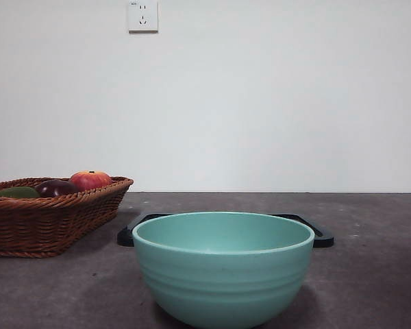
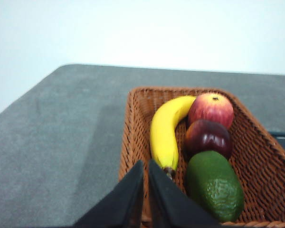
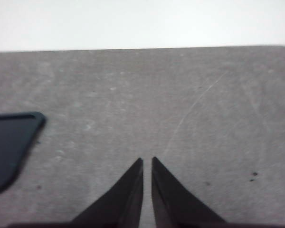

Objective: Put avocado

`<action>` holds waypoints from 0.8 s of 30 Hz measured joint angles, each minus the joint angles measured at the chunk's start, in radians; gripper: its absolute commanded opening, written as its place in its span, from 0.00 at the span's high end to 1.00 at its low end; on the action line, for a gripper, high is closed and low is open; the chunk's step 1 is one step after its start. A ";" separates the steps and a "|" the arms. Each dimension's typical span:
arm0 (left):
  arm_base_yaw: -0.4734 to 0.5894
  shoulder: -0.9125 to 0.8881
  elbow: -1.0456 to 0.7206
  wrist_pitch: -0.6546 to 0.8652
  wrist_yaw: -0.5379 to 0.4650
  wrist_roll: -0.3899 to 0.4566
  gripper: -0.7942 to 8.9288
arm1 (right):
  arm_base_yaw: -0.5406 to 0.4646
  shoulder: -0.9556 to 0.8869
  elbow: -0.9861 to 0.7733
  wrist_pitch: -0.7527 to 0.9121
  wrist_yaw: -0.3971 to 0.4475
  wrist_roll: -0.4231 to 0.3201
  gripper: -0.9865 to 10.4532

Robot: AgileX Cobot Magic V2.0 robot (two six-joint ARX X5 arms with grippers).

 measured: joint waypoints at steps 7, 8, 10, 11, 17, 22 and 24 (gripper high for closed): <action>-0.003 0.007 0.041 -0.021 0.019 -0.026 0.90 | 0.000 0.001 0.036 -0.020 -0.048 0.140 0.90; -0.007 0.013 0.065 -0.025 0.032 -0.030 0.90 | 0.000 0.005 0.060 -0.021 -0.050 0.159 0.90; -0.023 0.032 0.118 -0.037 0.050 -0.034 0.90 | 0.005 0.022 0.112 -0.020 -0.064 0.179 0.90; -0.032 0.046 0.147 -0.051 0.051 -0.036 0.90 | 0.009 0.036 0.139 -0.021 -0.066 0.188 0.90; -0.068 0.173 0.323 -0.129 0.055 -0.048 0.90 | 0.059 0.188 0.311 -0.071 -0.131 0.219 0.90; -0.083 0.295 0.497 -0.202 0.095 -0.051 0.90 | 0.119 0.340 0.492 -0.146 -0.231 0.221 0.90; -0.084 0.350 0.571 -0.233 0.122 -0.051 0.90 | 0.147 0.397 0.566 -0.176 -0.248 0.220 0.90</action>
